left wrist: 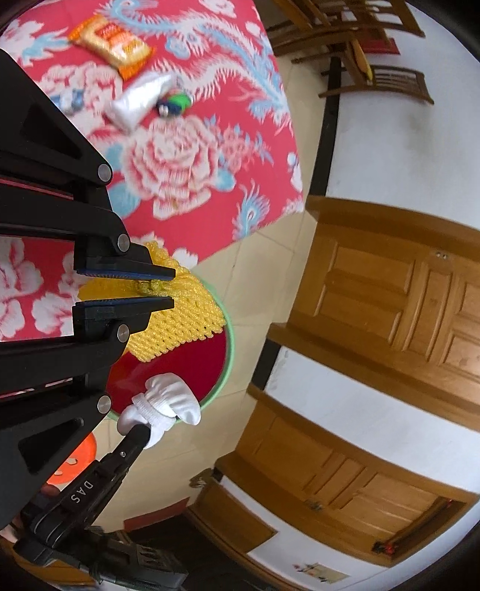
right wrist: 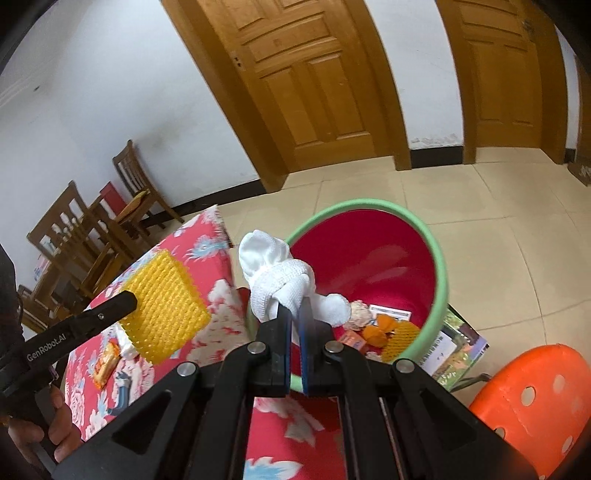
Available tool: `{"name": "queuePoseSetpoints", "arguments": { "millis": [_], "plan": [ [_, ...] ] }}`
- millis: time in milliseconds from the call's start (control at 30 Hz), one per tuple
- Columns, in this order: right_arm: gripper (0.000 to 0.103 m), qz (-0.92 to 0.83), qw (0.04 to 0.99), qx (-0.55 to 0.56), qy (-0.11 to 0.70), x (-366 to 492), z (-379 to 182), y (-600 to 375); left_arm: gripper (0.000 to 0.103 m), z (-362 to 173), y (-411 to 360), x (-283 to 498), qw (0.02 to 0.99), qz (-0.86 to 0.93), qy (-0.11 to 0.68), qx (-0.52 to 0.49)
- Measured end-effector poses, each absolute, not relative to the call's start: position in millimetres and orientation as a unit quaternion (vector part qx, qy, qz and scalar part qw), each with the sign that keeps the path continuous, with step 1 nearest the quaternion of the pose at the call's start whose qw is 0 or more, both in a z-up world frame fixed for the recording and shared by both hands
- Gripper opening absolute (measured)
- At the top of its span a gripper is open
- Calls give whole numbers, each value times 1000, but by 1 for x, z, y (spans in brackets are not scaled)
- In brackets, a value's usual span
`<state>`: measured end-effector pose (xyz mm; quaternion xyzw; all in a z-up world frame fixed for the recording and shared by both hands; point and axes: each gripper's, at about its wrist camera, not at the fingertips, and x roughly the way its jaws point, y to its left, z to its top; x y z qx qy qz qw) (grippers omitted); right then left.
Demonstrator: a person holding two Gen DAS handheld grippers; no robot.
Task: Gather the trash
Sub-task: 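Carry the net and white cloth over the red bin and open both grippers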
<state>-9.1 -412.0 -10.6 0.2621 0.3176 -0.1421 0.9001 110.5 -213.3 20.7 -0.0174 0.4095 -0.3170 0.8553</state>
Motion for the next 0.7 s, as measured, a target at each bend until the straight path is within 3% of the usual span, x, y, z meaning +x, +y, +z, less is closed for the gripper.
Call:
{"name": "queuePoseSetpoints", "arguments": {
  "millis": [600, 700],
  "plan": [
    [9, -171, 878, 294, 336, -17, -42, -452, 9, -17, -268, 120, 836, -327, 441, 16],
    [10, -172, 879, 295, 334, -18, -41, -452, 15, -17, -270, 120, 833, -328, 445, 18]
  ]
}}
